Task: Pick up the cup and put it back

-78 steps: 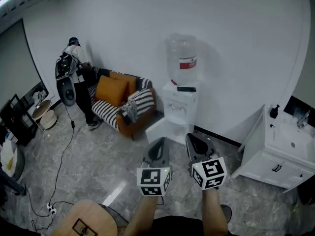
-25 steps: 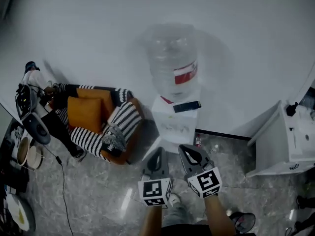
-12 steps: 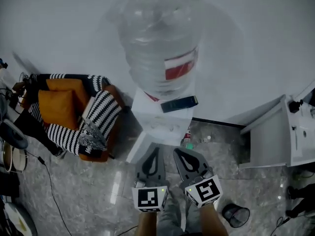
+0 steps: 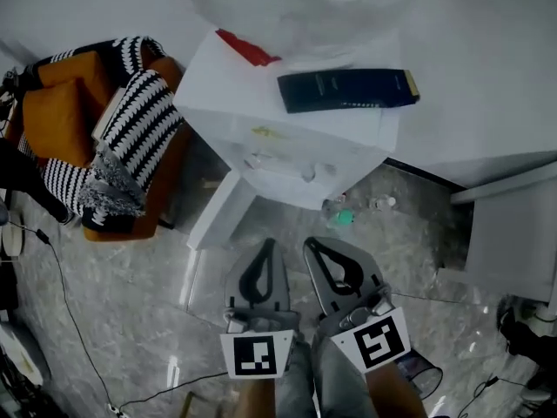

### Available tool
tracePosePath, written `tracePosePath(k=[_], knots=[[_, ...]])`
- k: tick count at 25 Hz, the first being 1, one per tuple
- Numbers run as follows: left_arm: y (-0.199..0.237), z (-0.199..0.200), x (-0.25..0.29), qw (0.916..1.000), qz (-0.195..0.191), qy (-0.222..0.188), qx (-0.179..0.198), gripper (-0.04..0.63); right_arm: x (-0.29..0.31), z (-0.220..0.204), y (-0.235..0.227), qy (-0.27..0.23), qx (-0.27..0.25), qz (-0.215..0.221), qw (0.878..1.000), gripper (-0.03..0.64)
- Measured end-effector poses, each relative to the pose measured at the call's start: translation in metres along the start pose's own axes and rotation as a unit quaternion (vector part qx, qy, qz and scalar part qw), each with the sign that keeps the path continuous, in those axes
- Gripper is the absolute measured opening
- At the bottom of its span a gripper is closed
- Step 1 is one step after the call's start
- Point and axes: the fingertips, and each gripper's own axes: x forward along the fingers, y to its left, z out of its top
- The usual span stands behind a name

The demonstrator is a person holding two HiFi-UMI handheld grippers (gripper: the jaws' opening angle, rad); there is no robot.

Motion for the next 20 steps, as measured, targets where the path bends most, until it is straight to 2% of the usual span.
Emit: tracePosePath(k=[3,5,7,10,14,20], knots=[[-0.001,-0.076,0.016,1.0000,0.001,0.004,0.003,0.012,0.009,-0.071,0.004,0.017,-0.031,0.035,0.999,0.011],[-0.004,-0.122,0.029,0.9997,-0.006,-0.002,0.022,0.012,0.012,-0.121,0.001,0.027,-0.060,0.053,0.996,0.011],[-0.008,-0.168,0.038,0.9993,-0.010,0.006,0.035,0.012,0.011,-0.166,-0.008,0.034,-0.067,0.057,0.996,0.011],[-0.005,-0.226,0.049,0.9992,-0.014,0.017,0.033,0.012,0.010,-0.225,-0.021,0.045,-0.064,0.055,0.995,0.011],[0.008,-0.284,0.072,0.9992,-0.018,0.013,0.033,0.012,0.021,-0.285,-0.031,0.034,-0.072,0.064,0.995,0.011],[0.016,-0.343,0.107,0.9956,-0.045,-0.017,0.080,0.012,0.048,-0.363,-0.042,0.008,-0.080,0.069,0.994,0.011]])
